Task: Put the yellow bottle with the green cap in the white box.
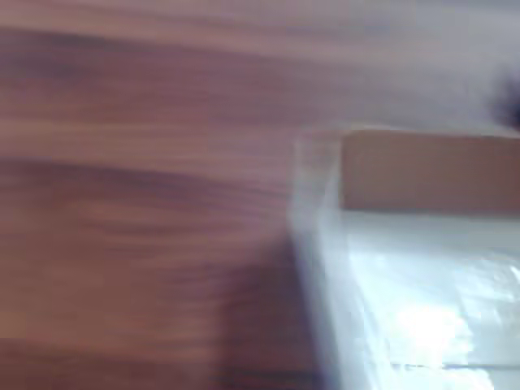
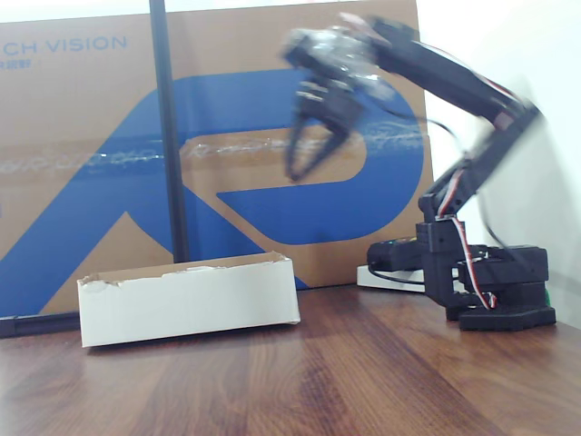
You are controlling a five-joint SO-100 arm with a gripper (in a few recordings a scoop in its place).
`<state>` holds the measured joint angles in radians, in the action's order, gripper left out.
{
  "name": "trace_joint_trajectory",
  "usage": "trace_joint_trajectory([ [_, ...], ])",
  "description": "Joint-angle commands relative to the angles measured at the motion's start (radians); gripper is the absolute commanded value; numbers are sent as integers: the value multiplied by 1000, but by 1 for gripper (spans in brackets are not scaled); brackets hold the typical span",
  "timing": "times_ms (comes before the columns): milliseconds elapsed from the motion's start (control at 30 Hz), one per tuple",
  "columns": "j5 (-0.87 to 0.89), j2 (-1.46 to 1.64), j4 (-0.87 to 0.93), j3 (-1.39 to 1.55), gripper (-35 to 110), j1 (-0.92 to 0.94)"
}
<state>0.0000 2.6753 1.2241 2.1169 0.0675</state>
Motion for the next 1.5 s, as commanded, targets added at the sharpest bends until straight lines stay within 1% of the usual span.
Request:
trace_joint_trajectory([
  [0,-21,222,-69,216,0,8],
  [167,-34,402,-256,583,0,12],
  [300,-100,465,-342,739,0,12],
  [667,-173,591,-411,1028,0,17],
  [833,-187,626,-347,1045,0,37],
  [1067,-206,765,-91,1031,0,43],
  [1167,-218,770,-43,1019,0,51],
  [1267,-229,893,60,1031,0,57],
  [1467,-187,891,163,1005,0,54],
])
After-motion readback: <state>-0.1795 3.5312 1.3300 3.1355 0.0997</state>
